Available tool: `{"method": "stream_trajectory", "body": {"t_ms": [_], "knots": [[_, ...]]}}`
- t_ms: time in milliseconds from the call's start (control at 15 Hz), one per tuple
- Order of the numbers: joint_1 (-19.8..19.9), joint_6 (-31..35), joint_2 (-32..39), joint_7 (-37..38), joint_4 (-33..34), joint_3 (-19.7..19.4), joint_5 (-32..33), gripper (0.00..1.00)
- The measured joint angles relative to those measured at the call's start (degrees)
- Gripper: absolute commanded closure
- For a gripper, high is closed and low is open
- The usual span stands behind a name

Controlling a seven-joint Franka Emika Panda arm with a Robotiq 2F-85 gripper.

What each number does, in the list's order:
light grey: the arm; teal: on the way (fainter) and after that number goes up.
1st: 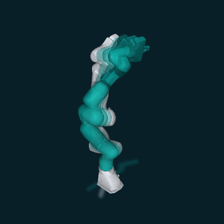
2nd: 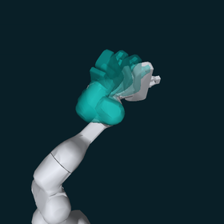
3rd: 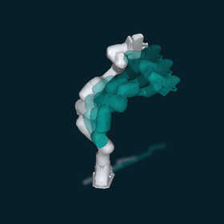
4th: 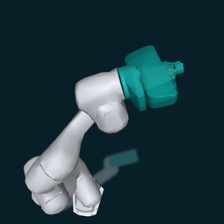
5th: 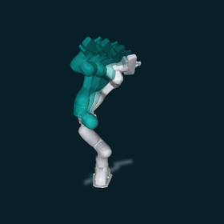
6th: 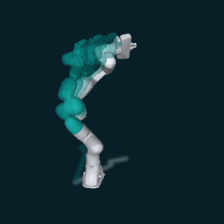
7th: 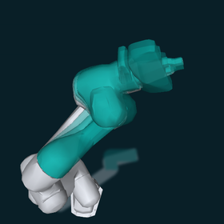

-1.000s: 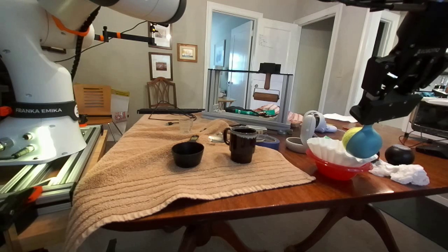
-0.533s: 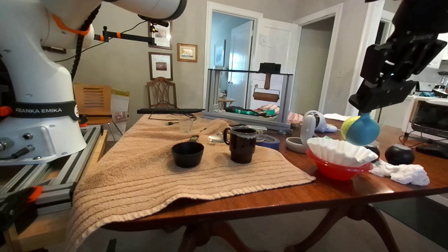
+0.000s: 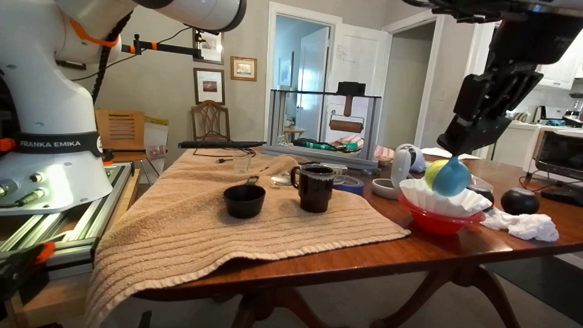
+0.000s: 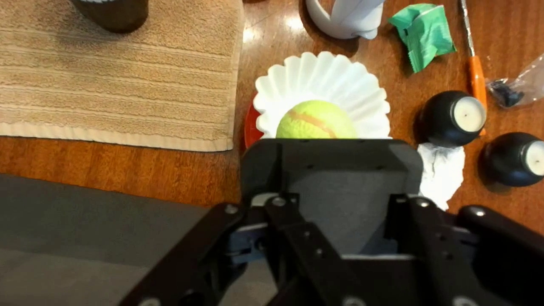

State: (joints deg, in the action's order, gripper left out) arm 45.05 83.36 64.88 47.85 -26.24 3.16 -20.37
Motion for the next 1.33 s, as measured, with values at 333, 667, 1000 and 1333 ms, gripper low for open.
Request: {"method": "stream_trajectory", "body": {"t_ms": [333, 667, 1000, 1333], "knots": [[-1.88, 1.75, 1.45, -3.99, 0.04, -0.16, 0.01, 0.78], [-4.15, 7.86, 3.0, -8.08, 0.08, -1.09, 1.34, 0.78], [-5.63, 16.09, 3.64, -12.73, 0.21, -2.18, 2.58, 0.78], [-5.94, 17.08, 2.61, -16.06, 0.36, -2.95, 3.87, 0.78]]}}
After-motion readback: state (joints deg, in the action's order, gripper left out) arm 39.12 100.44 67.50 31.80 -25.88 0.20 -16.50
